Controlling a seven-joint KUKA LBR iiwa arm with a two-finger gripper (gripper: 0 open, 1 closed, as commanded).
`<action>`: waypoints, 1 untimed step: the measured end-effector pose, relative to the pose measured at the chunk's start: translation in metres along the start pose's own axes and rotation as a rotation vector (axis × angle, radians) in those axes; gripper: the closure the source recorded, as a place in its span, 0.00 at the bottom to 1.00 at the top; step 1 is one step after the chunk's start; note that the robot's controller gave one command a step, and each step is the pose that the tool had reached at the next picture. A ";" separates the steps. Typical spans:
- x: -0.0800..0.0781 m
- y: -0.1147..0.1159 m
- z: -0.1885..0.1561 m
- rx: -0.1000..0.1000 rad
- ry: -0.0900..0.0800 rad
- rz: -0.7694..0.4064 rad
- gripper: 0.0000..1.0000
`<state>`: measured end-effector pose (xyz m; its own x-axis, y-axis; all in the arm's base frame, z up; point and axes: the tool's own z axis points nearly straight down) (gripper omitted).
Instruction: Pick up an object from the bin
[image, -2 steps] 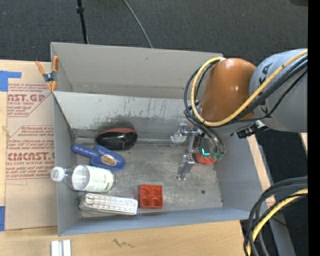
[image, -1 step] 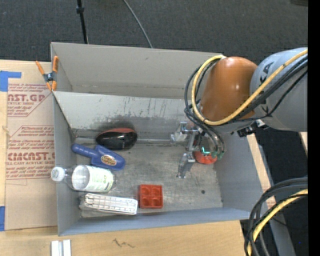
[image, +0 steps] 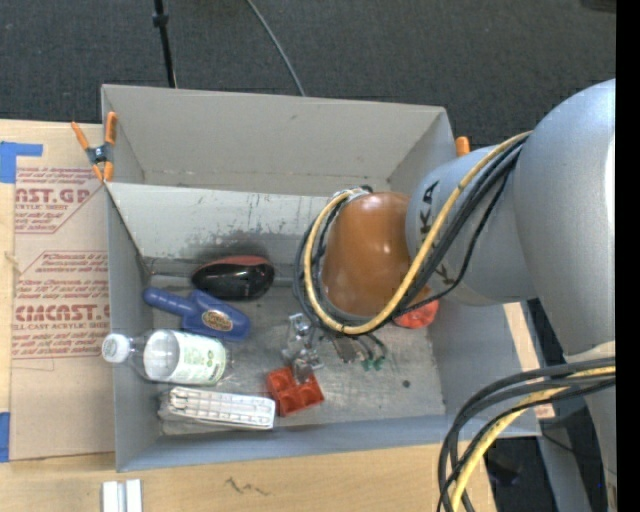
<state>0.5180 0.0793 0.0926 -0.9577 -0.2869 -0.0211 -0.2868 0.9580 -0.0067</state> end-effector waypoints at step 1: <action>-0.001 0.001 0.003 -0.002 -0.008 0.001 0.00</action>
Offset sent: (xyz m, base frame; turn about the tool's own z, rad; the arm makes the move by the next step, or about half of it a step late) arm 0.0000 0.0000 0.0000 0.0000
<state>0.5183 0.0806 0.0897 -0.9577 -0.2863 -0.0293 -0.2863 0.9581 -0.0049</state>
